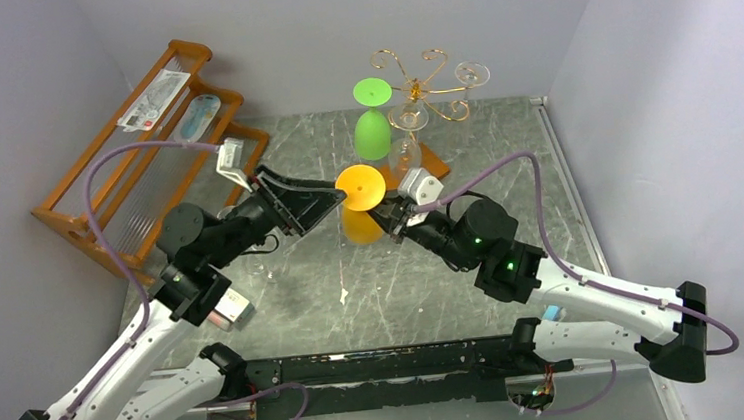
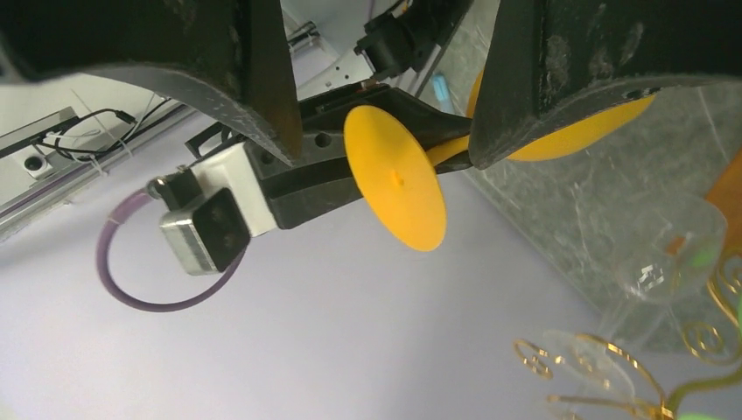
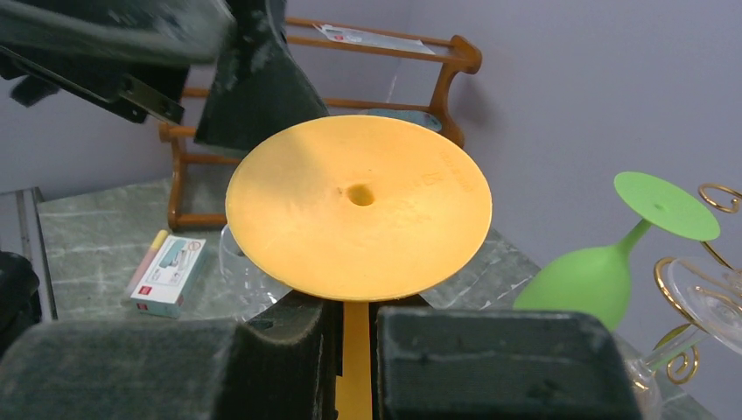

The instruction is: Place the wine glass upside down on the wine glass rack

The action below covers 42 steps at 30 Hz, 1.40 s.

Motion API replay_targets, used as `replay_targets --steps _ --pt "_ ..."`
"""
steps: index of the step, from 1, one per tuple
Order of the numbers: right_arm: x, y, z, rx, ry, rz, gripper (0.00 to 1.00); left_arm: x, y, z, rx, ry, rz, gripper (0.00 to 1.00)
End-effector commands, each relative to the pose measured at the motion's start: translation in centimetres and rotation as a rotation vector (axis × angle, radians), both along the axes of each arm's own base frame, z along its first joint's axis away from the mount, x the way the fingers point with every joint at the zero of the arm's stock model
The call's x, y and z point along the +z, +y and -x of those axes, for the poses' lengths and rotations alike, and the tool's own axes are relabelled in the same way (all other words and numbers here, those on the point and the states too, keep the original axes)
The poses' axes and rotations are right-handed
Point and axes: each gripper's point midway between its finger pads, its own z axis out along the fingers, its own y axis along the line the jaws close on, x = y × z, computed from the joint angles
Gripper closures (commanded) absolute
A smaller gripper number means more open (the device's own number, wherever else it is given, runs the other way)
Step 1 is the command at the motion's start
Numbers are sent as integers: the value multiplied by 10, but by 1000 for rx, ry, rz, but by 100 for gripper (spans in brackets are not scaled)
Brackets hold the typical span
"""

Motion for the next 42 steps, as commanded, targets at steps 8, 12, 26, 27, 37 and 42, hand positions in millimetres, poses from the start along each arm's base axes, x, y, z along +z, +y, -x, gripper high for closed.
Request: replay_targets --steps 8,12,26,27,37,42 --pt "-17 2 5 31 -1 70 100 -25 -27 5 -165 169 -27 47" --pt "-24 0 7 32 15 74 100 -33 -33 9 -222 201 -19 63" --pt "-62 -19 34 86 294 111 57 -61 -35 -5 -169 267 -60 95" --pt "-64 -21 39 100 319 103 49 -62 -35 -6 -162 267 -64 95" --pt "-44 -30 61 147 582 -140 28 -81 -35 -17 -112 281 -112 95" --pt "-46 -24 38 16 771 -309 29 -86 -37 -15 -132 290 -109 95"
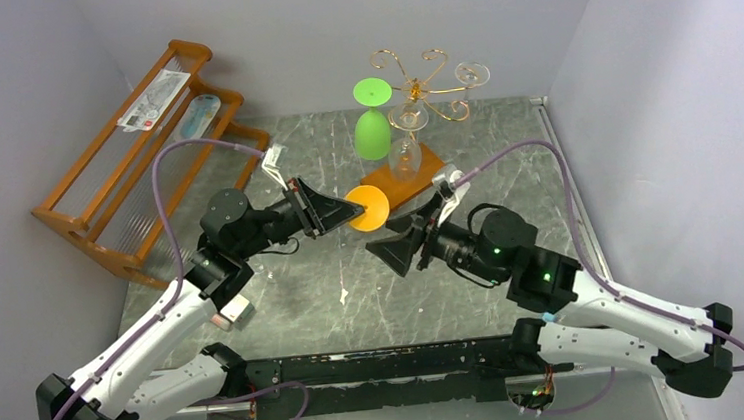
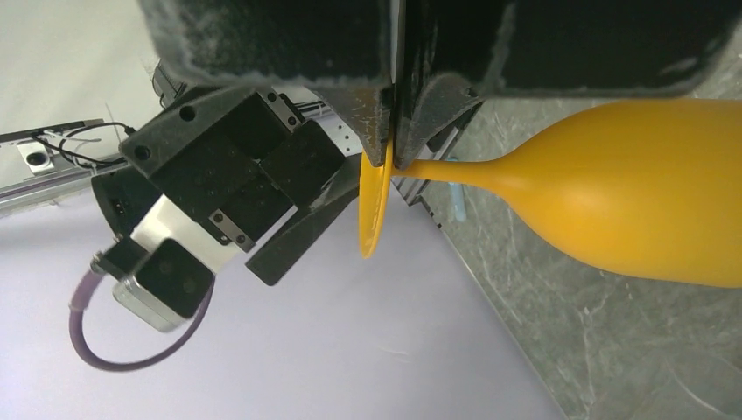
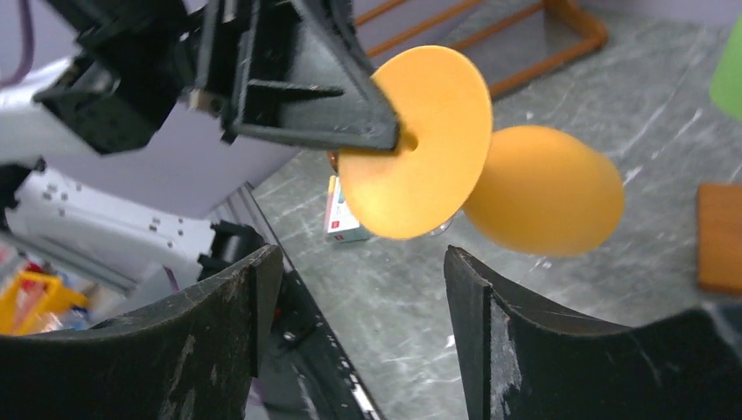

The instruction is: Place the wine glass upside down on the wine glass rack

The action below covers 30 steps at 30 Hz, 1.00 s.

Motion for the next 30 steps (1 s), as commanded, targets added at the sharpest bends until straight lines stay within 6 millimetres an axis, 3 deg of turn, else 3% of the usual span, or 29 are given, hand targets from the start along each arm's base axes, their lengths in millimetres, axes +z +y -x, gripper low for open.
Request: replay_targets --steps 1,4,9,17,20,26,30 --pt "-3 8 -15 -110 224 -130 31 -8 -2 0 -9 0 -8 95" --pt "8 13 -15 -96 234 -215 36 -8 -2 2 -13 5 -6 95" --pt "18 12 -18 -110 260 -316 53 -5 -1 6 -28 -1 8 95" --pt "14 -9 -33 -245 337 -439 74 -3 0 8 -34 -6 16 95" --pt "17 -16 -38 -284 343 -480 75 2 -3 12 -63 -19 40 95" --pt "24 -11 -43 -292 338 -481 67 5 -6 17 -107 -36 75 95" --pt "25 -2 -39 -250 321 -456 83 2 -7 16 -104 -31 62 95"
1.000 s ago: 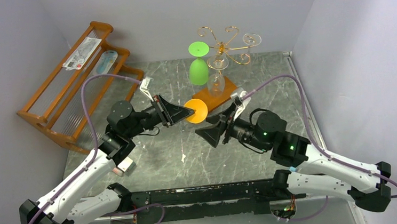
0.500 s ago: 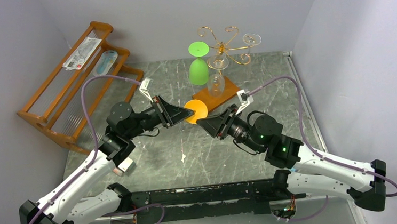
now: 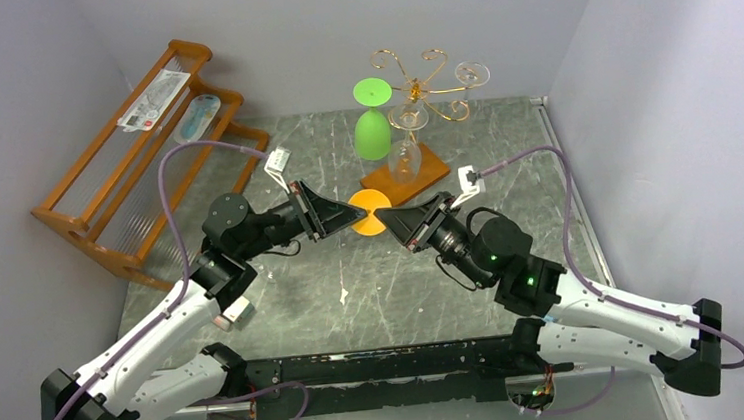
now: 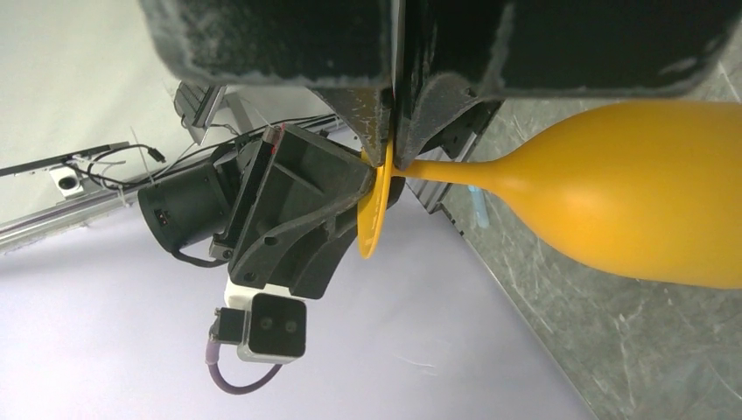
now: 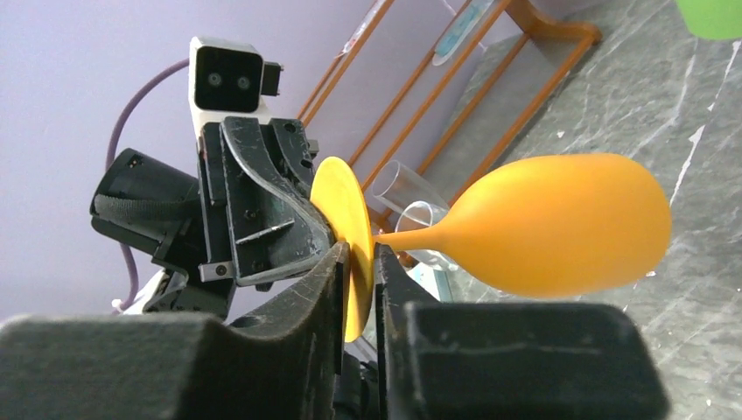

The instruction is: Place the wine glass upside down on the wine glass rack

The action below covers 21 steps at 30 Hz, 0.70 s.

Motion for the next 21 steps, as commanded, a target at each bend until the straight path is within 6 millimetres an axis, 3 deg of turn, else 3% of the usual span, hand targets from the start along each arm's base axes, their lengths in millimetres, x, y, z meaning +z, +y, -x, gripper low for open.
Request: replay_targets --steps 1,2,4,7,9,11,17,21 --pt "16 2 -1 2 -25 -35 90 4 -1 6 -28 -29 11 95" --pt "15 2 -1 1 -22 -32 97 3 0 4 -18 -22 0 92" --pt "12 0 -2 -10 -10 -26 100 -1 2 0 13 -19 -27 79" --pt "6 -6 -7 -43 12 -6 100 -10 10 -9 93 -22 -88 53" --pt "2 -9 -12 -65 17 40 100 -16 17 -17 157 -29 -133 28" --pt "-7 -13 -17 -91 35 116 100 -20 22 -22 192 -48 -174 15" --pt "-35 -26 -25 -97 141 279 100 -27 35 -37 279 -89 -324 9" --pt "-65 -52 -44 -170 307 295 100 -31 47 -47 356 -91 -383 8"
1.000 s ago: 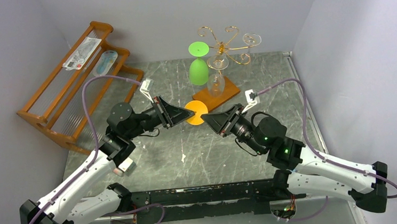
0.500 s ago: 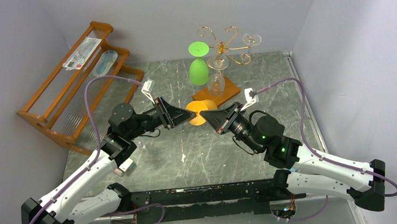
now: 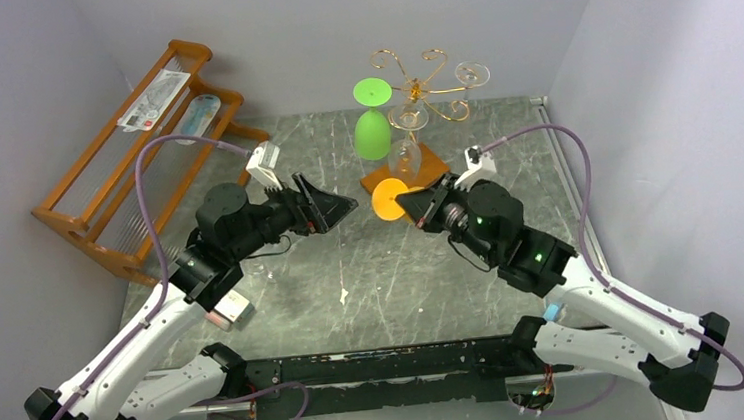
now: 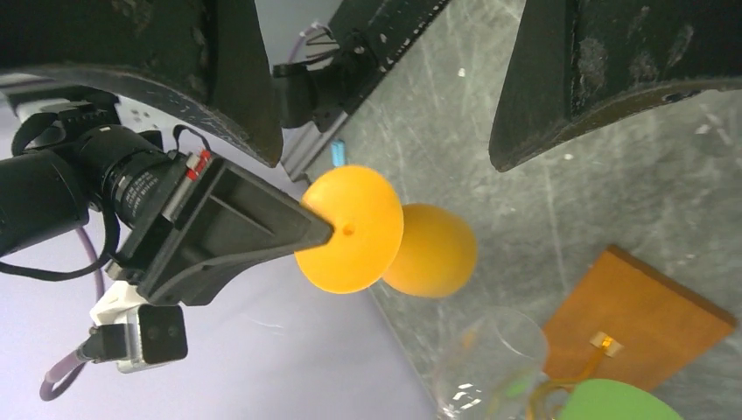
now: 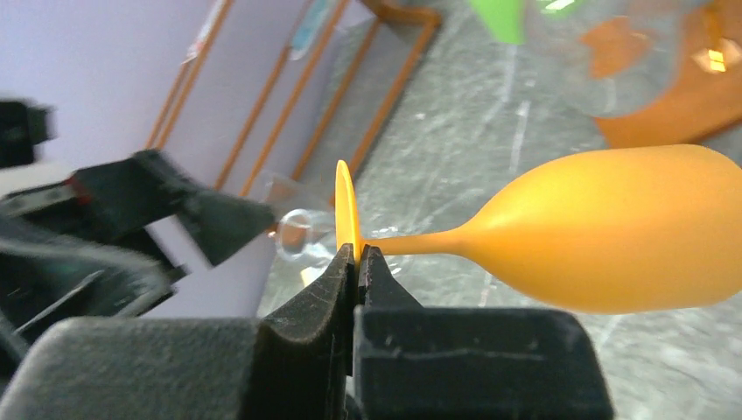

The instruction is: Place the wine glass upside down on the wine glass rack

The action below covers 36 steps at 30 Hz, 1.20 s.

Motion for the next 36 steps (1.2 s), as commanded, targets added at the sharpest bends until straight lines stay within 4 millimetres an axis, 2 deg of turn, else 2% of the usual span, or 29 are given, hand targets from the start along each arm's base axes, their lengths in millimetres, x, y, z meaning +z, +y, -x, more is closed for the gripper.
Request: replay_targets --steps 1,11,18,24,30,36 --pt "-48 -31 -12 -83 201 68 100 -12 19 -15 116 -18 -122 8" --pt "-89 -85 -41 -299 315 74 100 -22 36 -21 199 -6 -193 8" --pt "-96 -136 -53 -521 318 101 100 -28 35 -23 202 0 -203 9" --pt "-71 -175 -75 -660 244 97 100 -34 33 -24 193 15 -216 9" --pt "-30 -180 -103 -600 153 23 100 -25 19 -15 100 -13 -178 9" --pt "11 -190 -111 -633 76 -117 100 -26 15 -14 80 -4 -175 8"
